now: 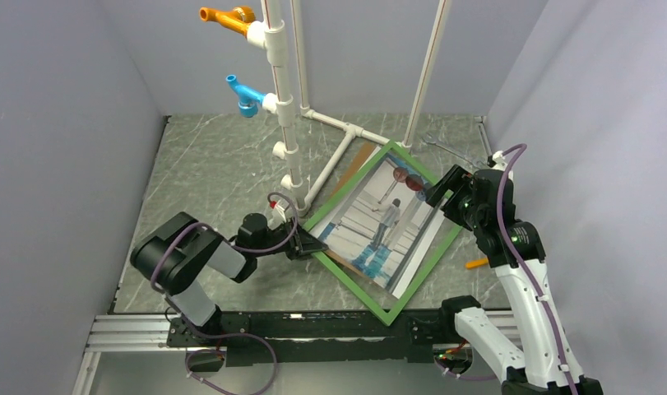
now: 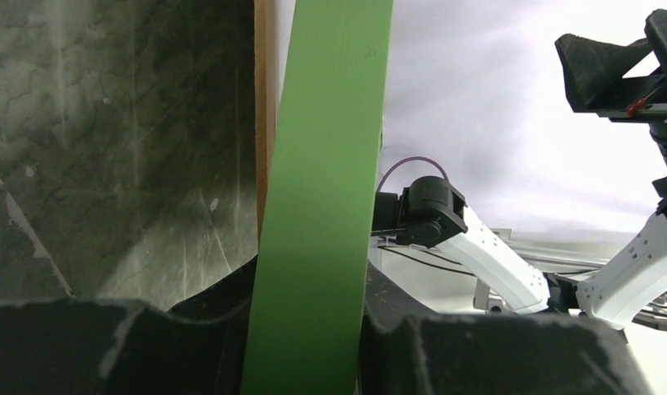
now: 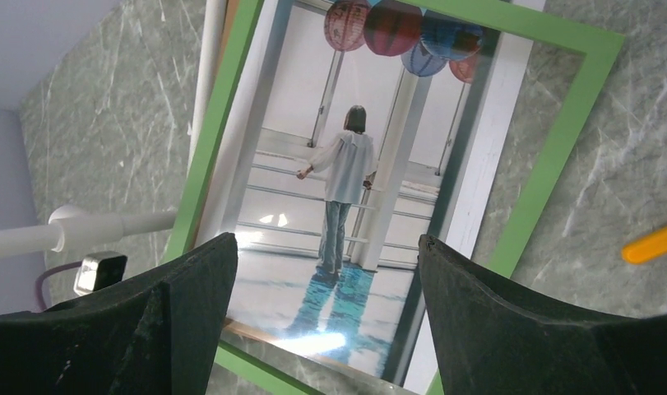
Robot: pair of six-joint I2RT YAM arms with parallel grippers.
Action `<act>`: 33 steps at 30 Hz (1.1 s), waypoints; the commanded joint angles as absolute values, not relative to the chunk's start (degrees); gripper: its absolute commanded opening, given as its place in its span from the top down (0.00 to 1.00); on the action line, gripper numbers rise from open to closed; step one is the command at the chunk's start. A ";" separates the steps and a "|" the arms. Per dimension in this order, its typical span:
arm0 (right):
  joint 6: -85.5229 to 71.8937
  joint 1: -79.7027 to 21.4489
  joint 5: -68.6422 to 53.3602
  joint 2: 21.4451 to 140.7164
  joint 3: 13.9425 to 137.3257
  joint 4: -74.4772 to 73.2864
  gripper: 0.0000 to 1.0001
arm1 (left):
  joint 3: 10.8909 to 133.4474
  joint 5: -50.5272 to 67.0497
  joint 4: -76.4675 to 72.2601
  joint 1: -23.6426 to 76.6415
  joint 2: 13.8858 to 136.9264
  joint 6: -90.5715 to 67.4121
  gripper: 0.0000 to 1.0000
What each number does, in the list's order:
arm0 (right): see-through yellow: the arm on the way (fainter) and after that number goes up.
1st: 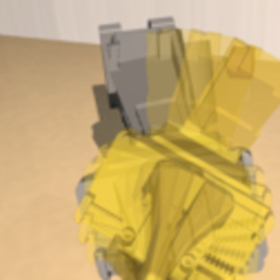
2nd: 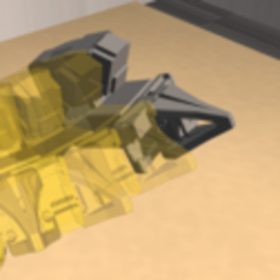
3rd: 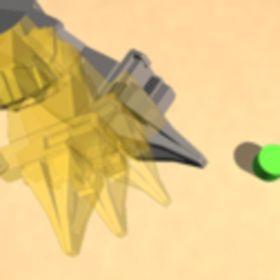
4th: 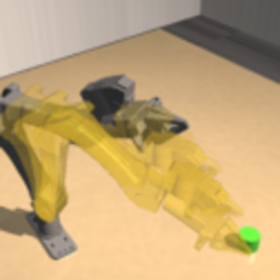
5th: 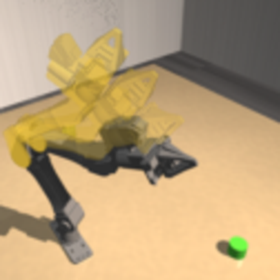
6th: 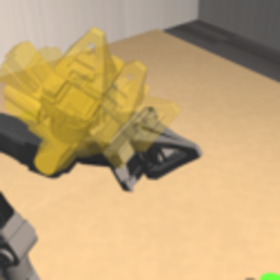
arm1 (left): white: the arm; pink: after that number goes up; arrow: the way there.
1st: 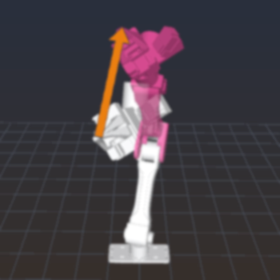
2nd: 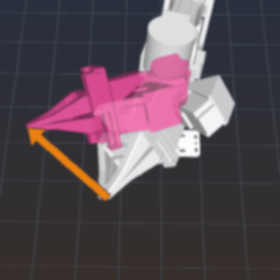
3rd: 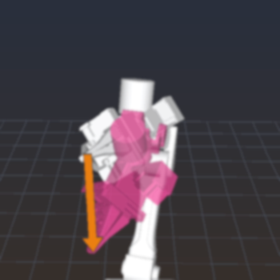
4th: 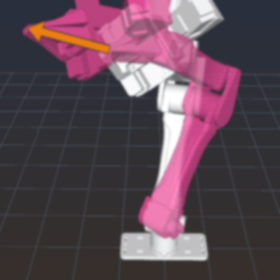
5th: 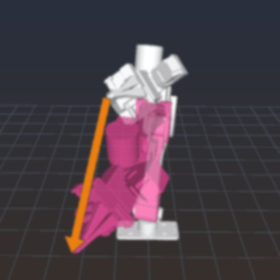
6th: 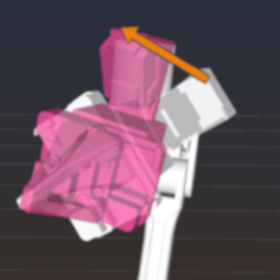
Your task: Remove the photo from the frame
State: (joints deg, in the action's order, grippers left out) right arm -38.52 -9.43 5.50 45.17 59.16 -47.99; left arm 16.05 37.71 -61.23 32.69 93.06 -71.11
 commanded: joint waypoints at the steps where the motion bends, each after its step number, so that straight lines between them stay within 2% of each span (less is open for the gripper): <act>1: -37.60 -9.46 5.56 45.55 58.64 -46.27 0.18 | 14.74 41.08 -71.57 33.34 98.78 -73.84 1.00; 10: -37.44 -9.50 5.28 45.97 57.46 -45.93 0.18 | 11.97 38.97 -79.59 33.13 105.53 -74.91 0.98; 13: -37.43 -9.50 5.04 46.15 56.98 -45.54 0.18 | 11.13 38.14 -79.86 33.13 105.11 -74.30 0.82; 17: -37.39 -9.47 4.70 46.52 56.15 -45.00 0.18 | 10.71 36.89 -76.01 33.13 102.41 -72.27 0.37; 21: -36.93 -9.49 5.60 46.66 54.11 -44.79 0.17 | 10.06 34.70 -67.46 33.09 97.77 -68.95 0.02; 23: -36.93 -9.50 7.28 47.22 52.56 -44.63 0.16 | 10.01 33.37 -62.23 33.06 95.14 -67.01 0.01; 27: -37.77 -8.56 9.31 50.76 48.48 -43.78 0.07 | 10.38 31.45 -53.10 33.09 89.55 -63.45 0.01; 30: -38.73 -5.51 7.01 55.14 44.72 -41.93 0.05 | 11.93 28.98 -42.39 33.07 84.40 -59.97 0.01; 33: -39.78 1.73 1.09 58.51 40.65 -38.48 0.04 | 13.18 26.88 -35.50 33.22 80.69 -57.51 0.01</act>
